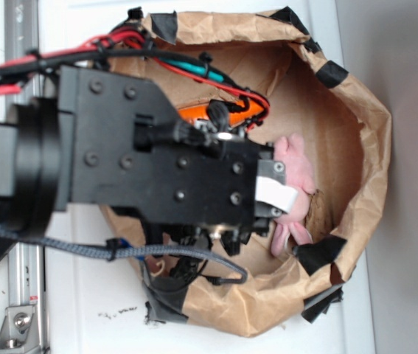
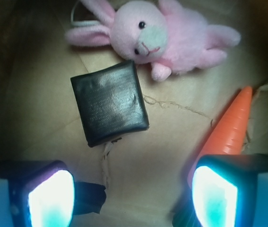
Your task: Grab the black box.
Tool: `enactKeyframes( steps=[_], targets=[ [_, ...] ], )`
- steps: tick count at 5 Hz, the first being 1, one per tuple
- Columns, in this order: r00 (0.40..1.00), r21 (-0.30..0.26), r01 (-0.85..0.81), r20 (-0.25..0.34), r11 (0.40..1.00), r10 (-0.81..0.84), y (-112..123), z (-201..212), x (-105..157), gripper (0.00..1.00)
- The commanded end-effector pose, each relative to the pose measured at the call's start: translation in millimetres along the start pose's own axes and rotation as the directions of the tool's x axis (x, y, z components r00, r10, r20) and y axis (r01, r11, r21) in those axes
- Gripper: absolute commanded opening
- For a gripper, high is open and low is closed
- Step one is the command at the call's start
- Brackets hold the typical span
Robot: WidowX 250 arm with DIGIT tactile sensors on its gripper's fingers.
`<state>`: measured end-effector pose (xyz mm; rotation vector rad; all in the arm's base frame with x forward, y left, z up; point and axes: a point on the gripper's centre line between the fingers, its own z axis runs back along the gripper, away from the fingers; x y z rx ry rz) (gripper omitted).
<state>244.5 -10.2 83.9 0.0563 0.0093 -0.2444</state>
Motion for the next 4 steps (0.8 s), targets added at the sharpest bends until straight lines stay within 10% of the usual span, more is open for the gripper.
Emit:
enactKeyframes(
  steps=[1, 3, 4],
  targets=[
    [0.999, 0.006, -0.002, 0.037, 1.000, 0.002, -3.8, 6.1, 1.3, 1.00],
    [0.978, -0.125, 0.171, 0.142, 0.977, -0.153, -21.6, -46.4, 37.1, 1.00],
    [0.973, -0.102, 0.207, 0.128, 0.973, -0.193, -37.8, -58.9, 50.4, 1.00]
  ],
)
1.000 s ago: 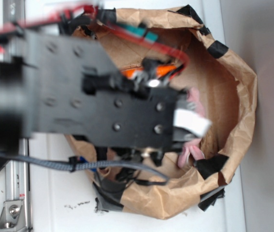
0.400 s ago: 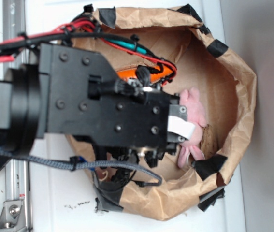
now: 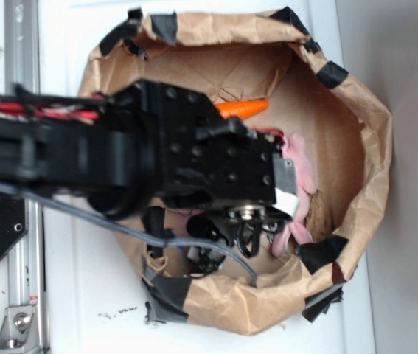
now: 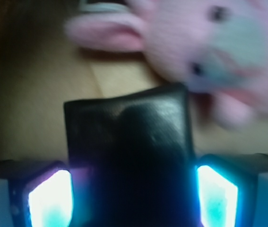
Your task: Grab the black box.
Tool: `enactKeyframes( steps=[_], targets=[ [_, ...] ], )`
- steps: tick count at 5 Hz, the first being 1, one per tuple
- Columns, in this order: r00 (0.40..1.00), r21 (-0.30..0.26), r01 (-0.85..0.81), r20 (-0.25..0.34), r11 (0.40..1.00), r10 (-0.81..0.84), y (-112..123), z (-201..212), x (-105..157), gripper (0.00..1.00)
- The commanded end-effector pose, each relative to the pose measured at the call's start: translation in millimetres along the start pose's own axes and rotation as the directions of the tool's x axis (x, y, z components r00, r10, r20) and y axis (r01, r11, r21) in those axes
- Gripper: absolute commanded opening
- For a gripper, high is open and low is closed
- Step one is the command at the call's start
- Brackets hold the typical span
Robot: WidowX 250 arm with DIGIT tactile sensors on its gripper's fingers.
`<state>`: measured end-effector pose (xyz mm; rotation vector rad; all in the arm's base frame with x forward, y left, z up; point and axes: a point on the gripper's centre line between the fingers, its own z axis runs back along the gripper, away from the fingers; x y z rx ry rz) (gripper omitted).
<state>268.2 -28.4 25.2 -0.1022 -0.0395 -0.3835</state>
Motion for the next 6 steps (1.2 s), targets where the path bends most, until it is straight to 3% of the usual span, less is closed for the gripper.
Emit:
enactKeyframes(
  steps=[1, 2, 3, 4, 5, 6],
  targets=[
    [0.997, 0.065, 0.077, -0.028, 0.995, -0.076, -18.5, -26.9, 27.2, 0.86],
    [0.998, 0.129, 0.034, -0.056, 0.991, -0.026, -17.0, -6.8, 16.2, 0.00],
    [0.992, 0.153, -0.122, -0.004, 0.981, 0.124, -3.6, 45.8, -11.9, 0.00],
    [0.943, 0.105, -0.323, 0.118, 0.940, 0.311, 11.0, 95.8, -48.8, 0.00],
    [0.930, 0.074, -0.350, 0.148, 0.934, 0.337, 13.6, 124.4, -51.5, 0.00],
    [0.925, 0.079, -0.367, 0.137, 0.927, 0.355, 10.7, 134.4, -32.4, 0.00]
  ],
)
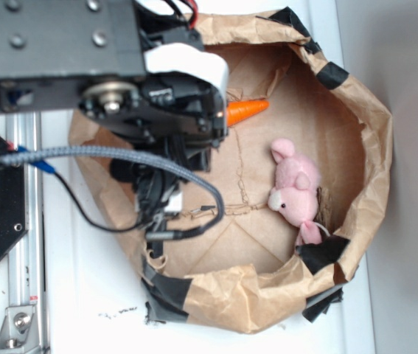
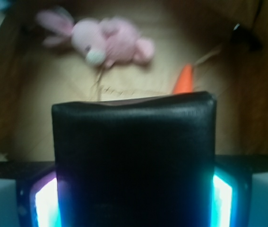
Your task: Grab the black box.
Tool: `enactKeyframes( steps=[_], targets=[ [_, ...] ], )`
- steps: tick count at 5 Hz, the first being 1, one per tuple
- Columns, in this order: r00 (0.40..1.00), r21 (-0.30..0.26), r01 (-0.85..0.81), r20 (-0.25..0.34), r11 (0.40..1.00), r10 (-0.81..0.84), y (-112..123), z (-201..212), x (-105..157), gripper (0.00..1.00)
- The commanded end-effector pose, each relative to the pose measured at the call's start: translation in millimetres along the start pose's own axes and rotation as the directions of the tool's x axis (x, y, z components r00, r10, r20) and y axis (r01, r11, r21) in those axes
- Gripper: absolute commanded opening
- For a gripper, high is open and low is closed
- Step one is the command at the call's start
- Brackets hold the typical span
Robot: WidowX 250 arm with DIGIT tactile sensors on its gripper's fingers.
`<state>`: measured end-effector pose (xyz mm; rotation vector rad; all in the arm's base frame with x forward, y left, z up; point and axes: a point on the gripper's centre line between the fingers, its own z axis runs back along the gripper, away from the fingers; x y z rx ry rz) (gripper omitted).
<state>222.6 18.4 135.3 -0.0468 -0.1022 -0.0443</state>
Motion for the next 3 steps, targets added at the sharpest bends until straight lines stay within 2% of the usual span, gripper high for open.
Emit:
enactKeyframes(
  steps=[1, 2, 3],
  targets=[
    [0.998, 0.050, -0.057, 0.027, 0.997, 0.056, -15.3, 16.7, 37.1, 0.00],
    [0.995, 0.098, -0.101, -0.012, 0.990, 0.102, -11.7, 7.0, 46.0, 0.00],
    [0.996, 0.147, -0.080, -0.024, 0.986, 0.084, -10.6, 1.0, 41.7, 0.00]
  ],
)
